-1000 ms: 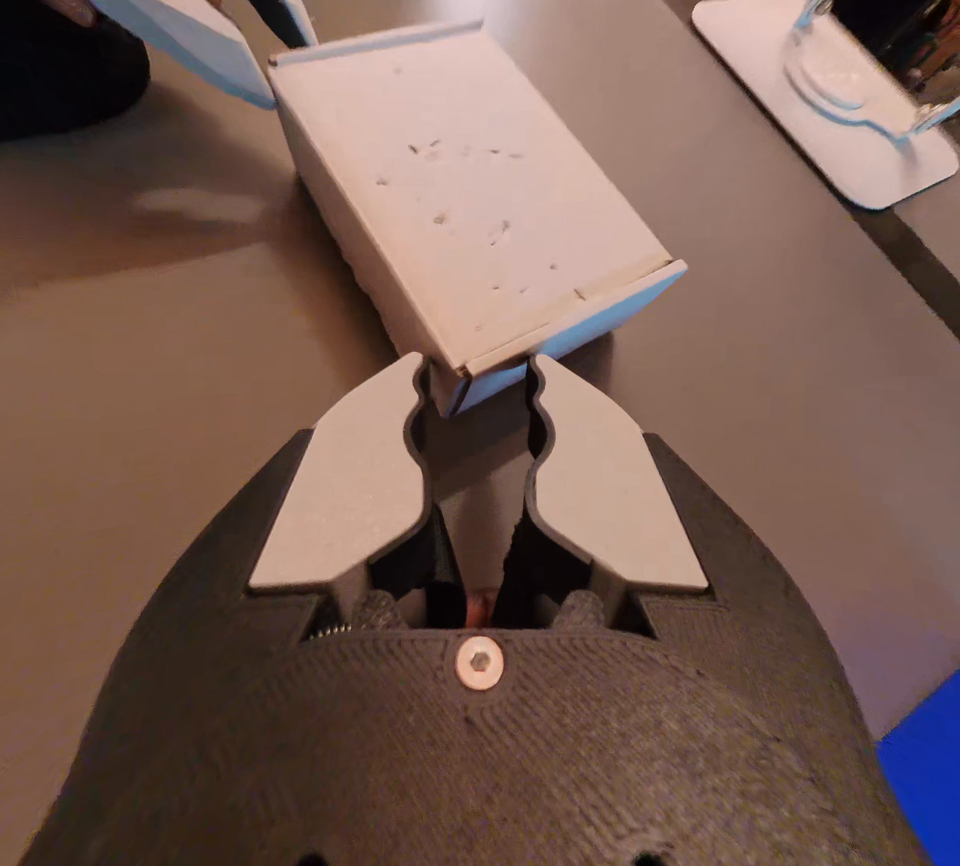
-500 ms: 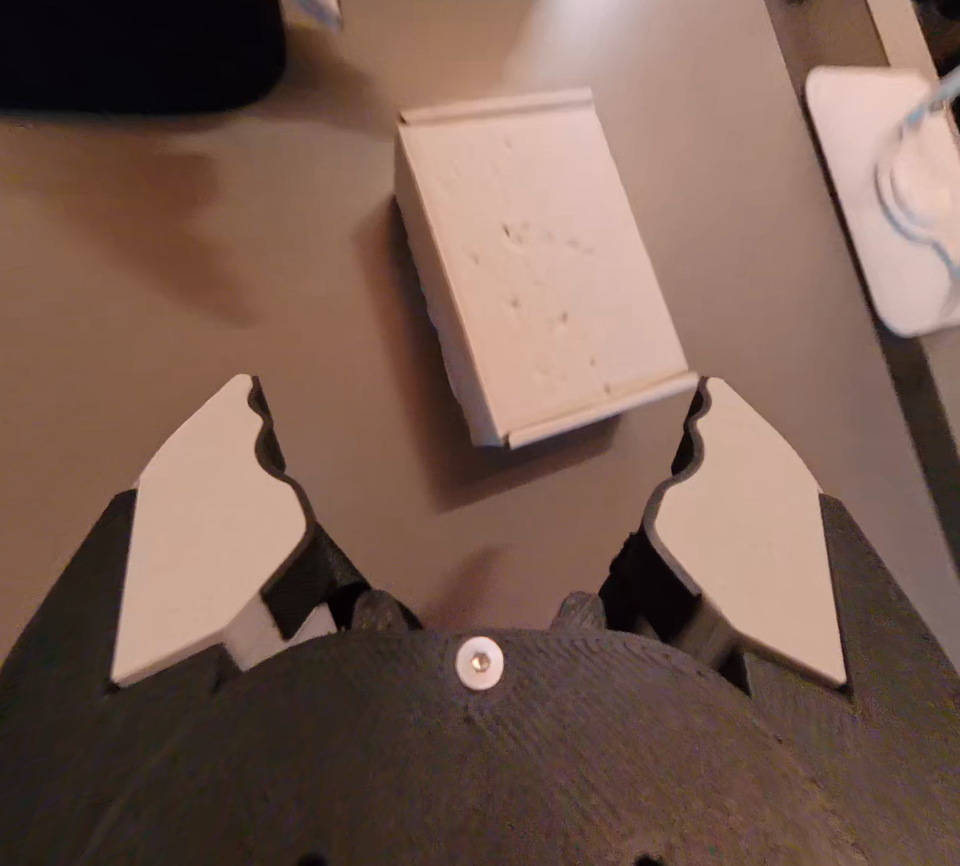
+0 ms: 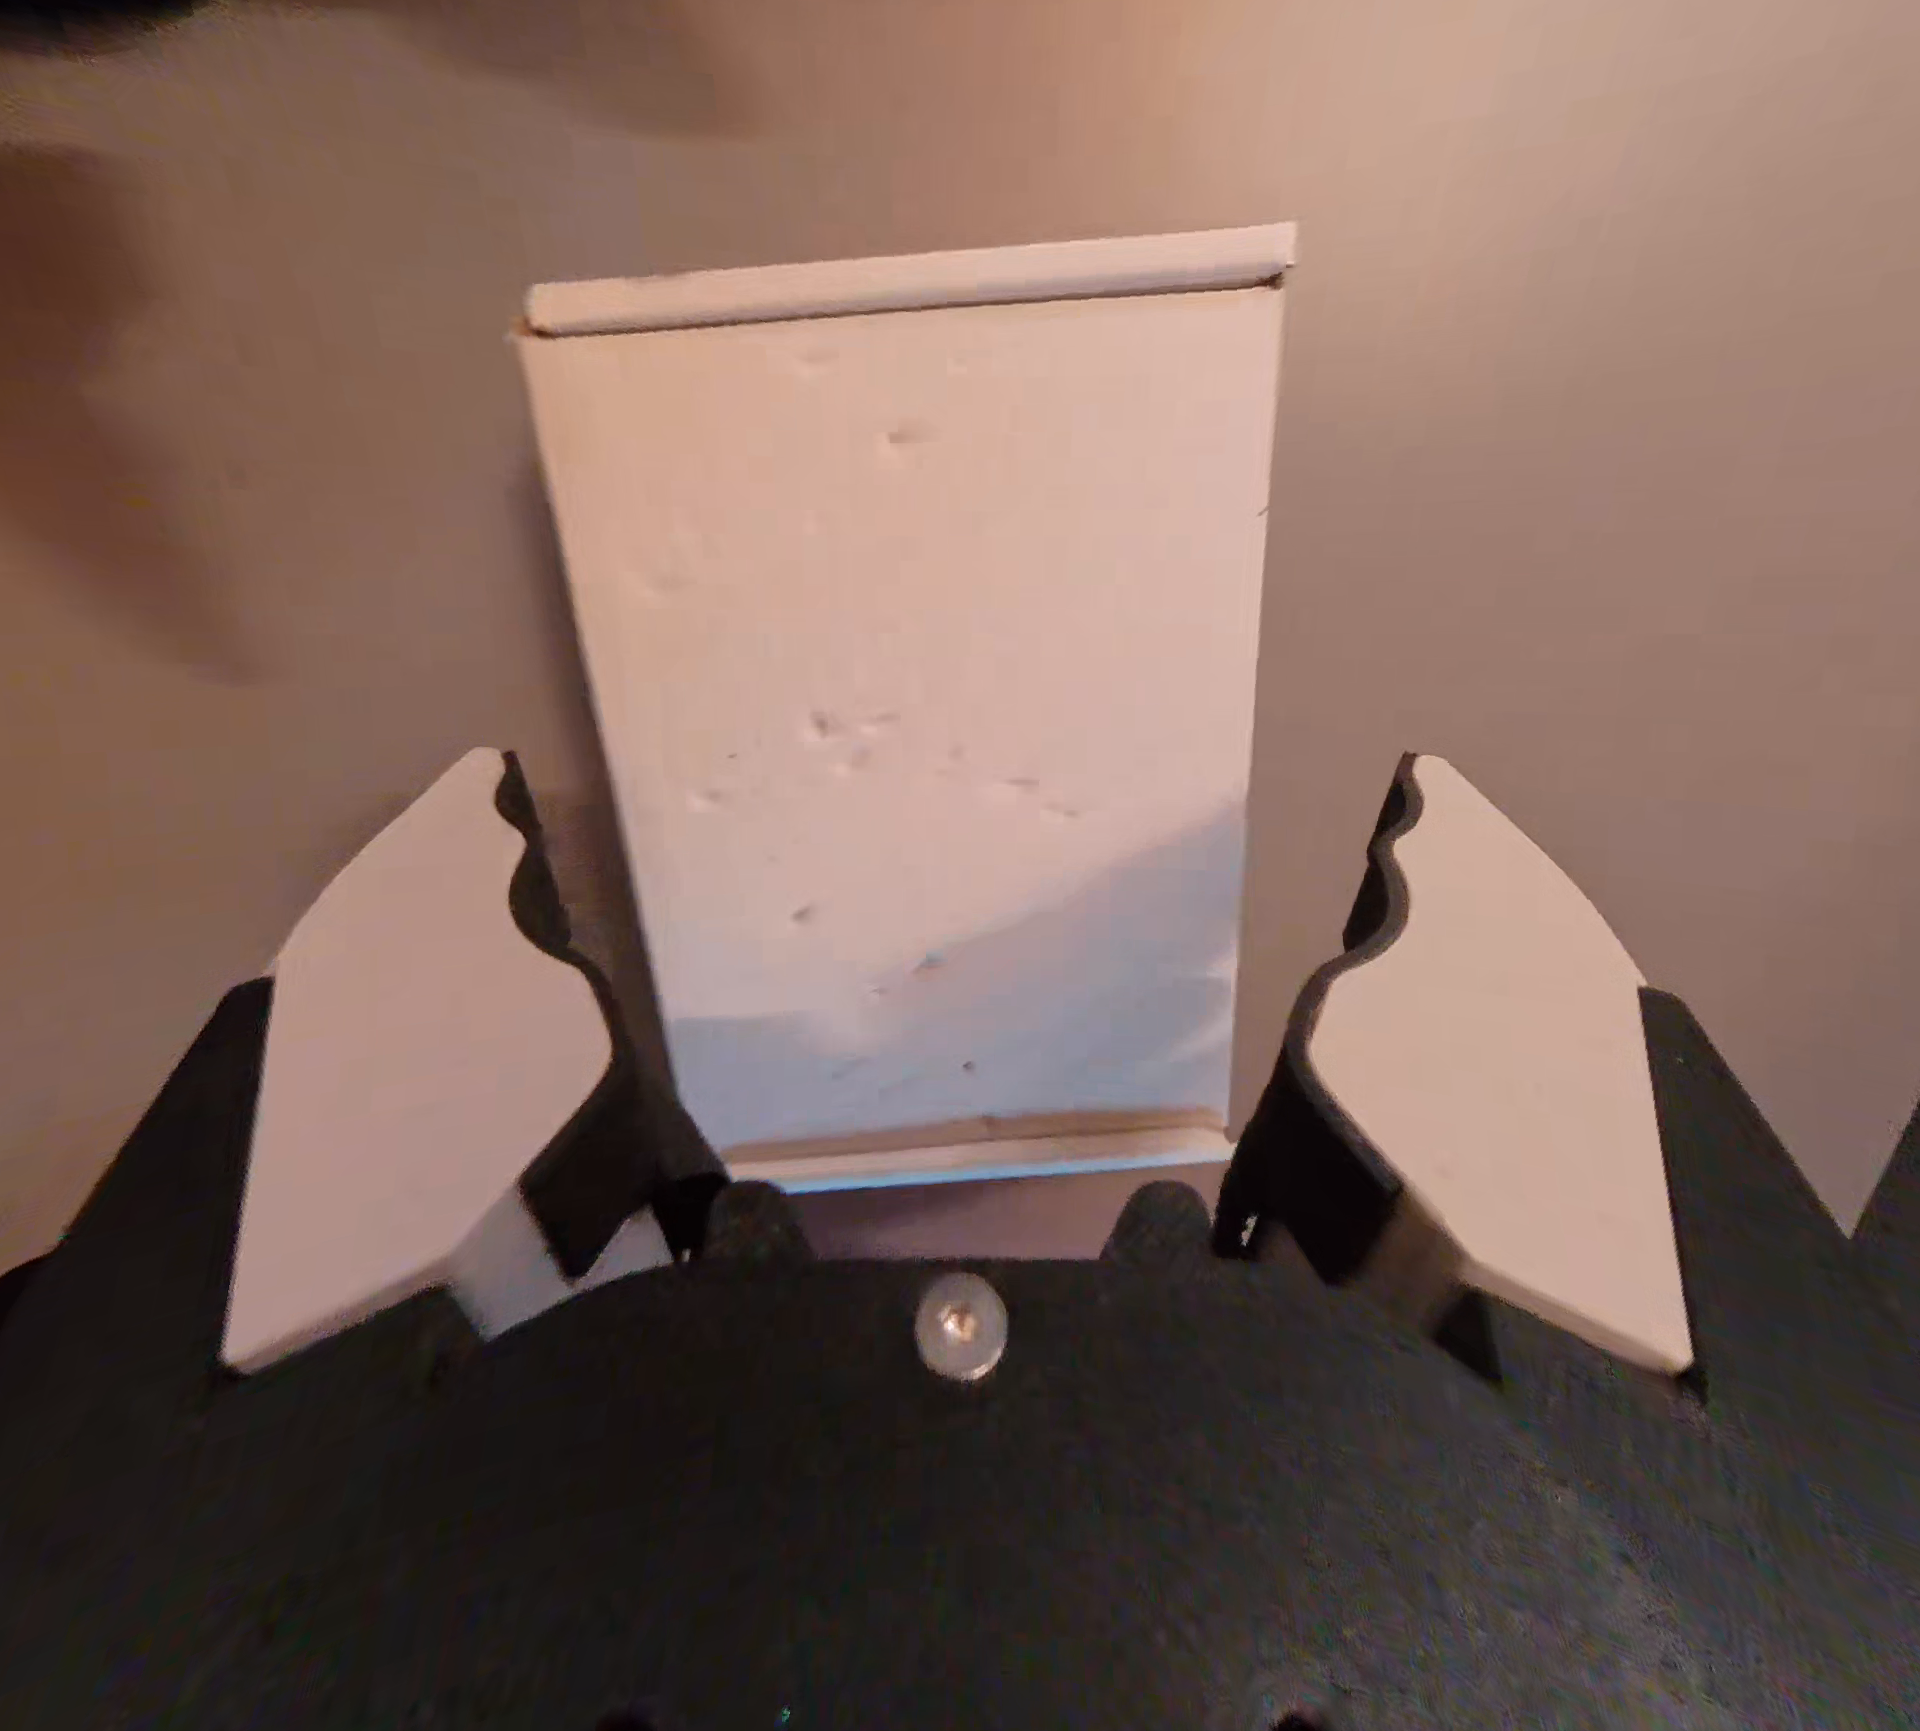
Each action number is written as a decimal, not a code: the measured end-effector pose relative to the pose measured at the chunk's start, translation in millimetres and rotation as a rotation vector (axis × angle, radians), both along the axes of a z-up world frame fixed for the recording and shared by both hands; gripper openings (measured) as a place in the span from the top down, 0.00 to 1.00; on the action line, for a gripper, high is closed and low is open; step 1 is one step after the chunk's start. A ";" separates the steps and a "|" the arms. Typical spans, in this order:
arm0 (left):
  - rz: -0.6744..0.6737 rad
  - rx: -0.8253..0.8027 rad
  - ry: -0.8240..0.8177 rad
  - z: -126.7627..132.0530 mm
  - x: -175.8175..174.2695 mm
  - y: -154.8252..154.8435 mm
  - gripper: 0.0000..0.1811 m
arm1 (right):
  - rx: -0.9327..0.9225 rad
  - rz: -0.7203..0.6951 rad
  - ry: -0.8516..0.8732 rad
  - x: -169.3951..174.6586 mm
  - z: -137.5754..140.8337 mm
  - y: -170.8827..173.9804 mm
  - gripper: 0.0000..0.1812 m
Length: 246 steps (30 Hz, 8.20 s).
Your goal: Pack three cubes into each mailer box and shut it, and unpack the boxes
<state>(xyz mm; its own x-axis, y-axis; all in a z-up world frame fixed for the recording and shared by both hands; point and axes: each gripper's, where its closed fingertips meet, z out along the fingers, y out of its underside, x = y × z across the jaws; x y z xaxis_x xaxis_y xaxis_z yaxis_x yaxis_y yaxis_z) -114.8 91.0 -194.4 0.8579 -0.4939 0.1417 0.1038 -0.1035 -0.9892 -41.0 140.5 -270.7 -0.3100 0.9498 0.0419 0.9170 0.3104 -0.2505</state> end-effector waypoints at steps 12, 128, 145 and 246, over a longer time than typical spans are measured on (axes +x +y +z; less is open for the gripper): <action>0.016 0.000 0.004 -0.7 -2.1 1.8 0.29 | 0.014 0.033 -0.149 4.2 -33.1 -3.7 0.19; 0.002 -0.016 -0.014 -3.9 -2.7 2.2 0.32 | -0.486 -0.149 1.489 89.5 163.3 -79.8 0.27; -0.039 0.027 0.018 0.4 4.8 -3.5 0.33 | -0.461 -0.217 1.607 73.7 147.1 -71.3 0.27; -0.290 -0.707 1.580 57.7 -178.3 -17.8 0.23 | -0.199 -0.308 1.324 62.8 84.3 -64.3 0.25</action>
